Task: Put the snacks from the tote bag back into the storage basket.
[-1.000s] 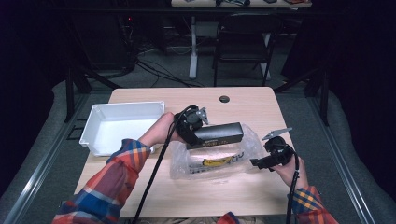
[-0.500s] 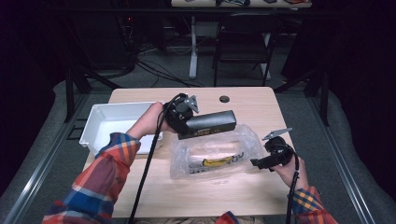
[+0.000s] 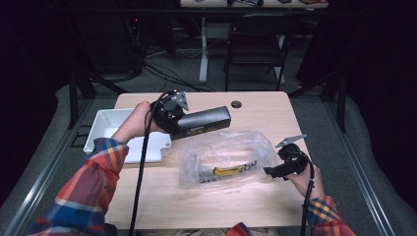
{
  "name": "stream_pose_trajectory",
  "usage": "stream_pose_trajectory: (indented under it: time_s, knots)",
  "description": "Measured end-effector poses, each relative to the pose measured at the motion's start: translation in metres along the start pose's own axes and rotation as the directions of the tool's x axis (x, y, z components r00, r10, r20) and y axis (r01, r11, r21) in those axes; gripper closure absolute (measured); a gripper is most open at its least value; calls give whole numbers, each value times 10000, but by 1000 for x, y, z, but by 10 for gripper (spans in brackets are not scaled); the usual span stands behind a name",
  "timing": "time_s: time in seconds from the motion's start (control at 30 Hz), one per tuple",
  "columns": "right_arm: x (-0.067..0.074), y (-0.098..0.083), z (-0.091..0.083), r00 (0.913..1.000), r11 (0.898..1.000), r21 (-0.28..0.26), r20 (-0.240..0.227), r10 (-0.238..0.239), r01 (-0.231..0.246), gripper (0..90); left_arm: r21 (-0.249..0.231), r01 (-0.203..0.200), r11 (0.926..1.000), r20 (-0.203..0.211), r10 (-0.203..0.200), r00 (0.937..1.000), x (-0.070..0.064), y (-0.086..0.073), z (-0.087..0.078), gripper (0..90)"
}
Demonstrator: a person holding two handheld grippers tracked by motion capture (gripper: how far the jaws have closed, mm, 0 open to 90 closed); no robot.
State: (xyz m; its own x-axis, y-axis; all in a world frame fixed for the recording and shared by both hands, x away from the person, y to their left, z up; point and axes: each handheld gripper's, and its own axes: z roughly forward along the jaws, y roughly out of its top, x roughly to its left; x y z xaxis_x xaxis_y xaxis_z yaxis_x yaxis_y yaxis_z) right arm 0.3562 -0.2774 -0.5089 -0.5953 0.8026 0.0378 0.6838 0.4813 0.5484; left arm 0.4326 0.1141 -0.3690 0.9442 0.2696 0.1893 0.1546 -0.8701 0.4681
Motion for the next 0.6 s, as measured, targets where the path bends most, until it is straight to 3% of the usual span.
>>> stream_pose_trajectory:
  time_s: [0.27, 0.6]
  knots:
    - [-1, 0, 0, 10000, 10000, 70, 84, -32, 32, 139, 66, 449, 9990, -279, -447, 9986, 12, -26, -17, 434]
    - [-1, 0, 0, 10000, 10000, 37, 82, -22, 22, 139, -65, 1101, 9939, -651, -1103, 9918, 25, -61, -33, 435]
